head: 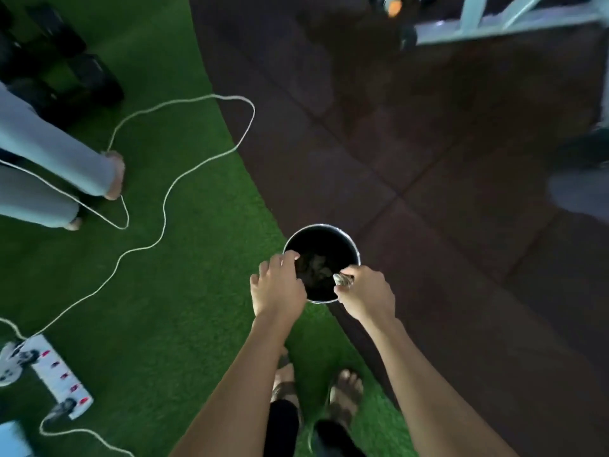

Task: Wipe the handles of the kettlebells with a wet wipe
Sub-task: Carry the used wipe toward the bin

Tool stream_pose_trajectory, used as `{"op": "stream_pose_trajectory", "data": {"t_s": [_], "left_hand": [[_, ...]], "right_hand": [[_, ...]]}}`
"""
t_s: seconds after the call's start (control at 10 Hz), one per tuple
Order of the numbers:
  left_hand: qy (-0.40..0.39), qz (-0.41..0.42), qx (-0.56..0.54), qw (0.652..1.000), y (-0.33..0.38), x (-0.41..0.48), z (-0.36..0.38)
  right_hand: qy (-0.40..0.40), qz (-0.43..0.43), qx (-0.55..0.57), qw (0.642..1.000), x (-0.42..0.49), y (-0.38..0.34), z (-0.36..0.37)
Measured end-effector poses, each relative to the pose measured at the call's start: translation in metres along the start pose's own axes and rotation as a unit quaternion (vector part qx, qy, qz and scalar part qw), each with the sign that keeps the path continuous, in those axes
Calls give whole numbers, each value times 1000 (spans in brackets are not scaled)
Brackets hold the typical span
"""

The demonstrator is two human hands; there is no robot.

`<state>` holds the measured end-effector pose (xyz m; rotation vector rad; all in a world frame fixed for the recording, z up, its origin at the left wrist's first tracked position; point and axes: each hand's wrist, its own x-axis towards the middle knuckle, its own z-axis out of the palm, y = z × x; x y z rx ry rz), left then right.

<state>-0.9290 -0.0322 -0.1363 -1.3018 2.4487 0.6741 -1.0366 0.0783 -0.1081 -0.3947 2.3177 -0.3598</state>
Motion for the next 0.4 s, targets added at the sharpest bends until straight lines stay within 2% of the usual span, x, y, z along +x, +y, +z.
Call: {"op": "stream_pose_trajectory", "data": {"t_s": [0.2,0.3,0.4], "left_hand": [[-56,20,64,996,-20,90,85],[-79,25,73,994,-21,106,108],[-80,36,71,994,-12,107,109]], "right_hand": [[-84,34,-14,996,119,16,82],[-110,55,-26,992,146,34,102],[-101,50,-30,993,151,49,101]]}}
